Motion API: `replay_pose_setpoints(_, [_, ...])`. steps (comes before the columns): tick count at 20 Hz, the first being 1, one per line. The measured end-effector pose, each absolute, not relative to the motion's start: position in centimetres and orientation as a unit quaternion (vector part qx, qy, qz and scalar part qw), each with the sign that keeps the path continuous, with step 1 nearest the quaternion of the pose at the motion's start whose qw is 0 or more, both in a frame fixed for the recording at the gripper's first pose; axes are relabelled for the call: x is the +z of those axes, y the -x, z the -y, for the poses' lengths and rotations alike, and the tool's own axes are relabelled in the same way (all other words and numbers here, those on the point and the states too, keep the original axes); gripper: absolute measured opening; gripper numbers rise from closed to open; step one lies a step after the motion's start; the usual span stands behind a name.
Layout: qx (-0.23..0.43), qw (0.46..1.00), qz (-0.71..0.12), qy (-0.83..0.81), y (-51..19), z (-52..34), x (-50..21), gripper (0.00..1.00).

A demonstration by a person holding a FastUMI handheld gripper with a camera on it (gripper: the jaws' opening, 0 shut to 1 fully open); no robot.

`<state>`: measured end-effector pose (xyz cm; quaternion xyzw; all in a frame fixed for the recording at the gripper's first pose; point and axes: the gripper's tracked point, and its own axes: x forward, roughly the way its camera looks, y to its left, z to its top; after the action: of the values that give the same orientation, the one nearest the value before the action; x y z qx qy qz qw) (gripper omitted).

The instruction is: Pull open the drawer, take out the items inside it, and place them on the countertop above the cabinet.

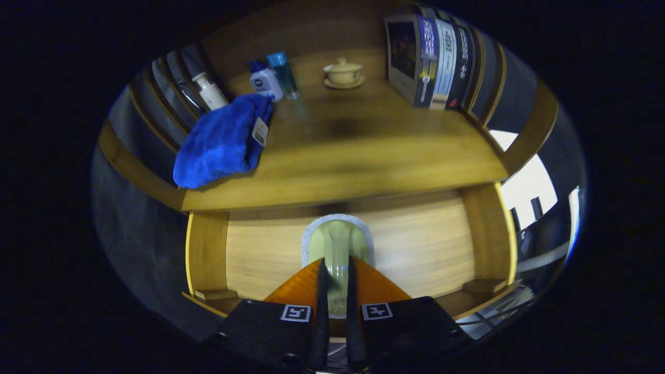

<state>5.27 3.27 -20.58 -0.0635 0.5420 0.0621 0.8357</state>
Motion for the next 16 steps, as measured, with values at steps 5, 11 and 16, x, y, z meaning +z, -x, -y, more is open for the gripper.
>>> replay_pose_setpoints(5, [0.052,0.86,-0.501,0.079,-9.1,-3.3,-14.3,0.22])
replay_pose_setpoints(11, [0.04,0.872,-0.479,0.089,-14.4,-4.5,-11.9,0.22])
replay_pose_setpoints(16, [0.037,0.873,-0.477,0.094,-17.9,-5.8,-12.2,0.22])
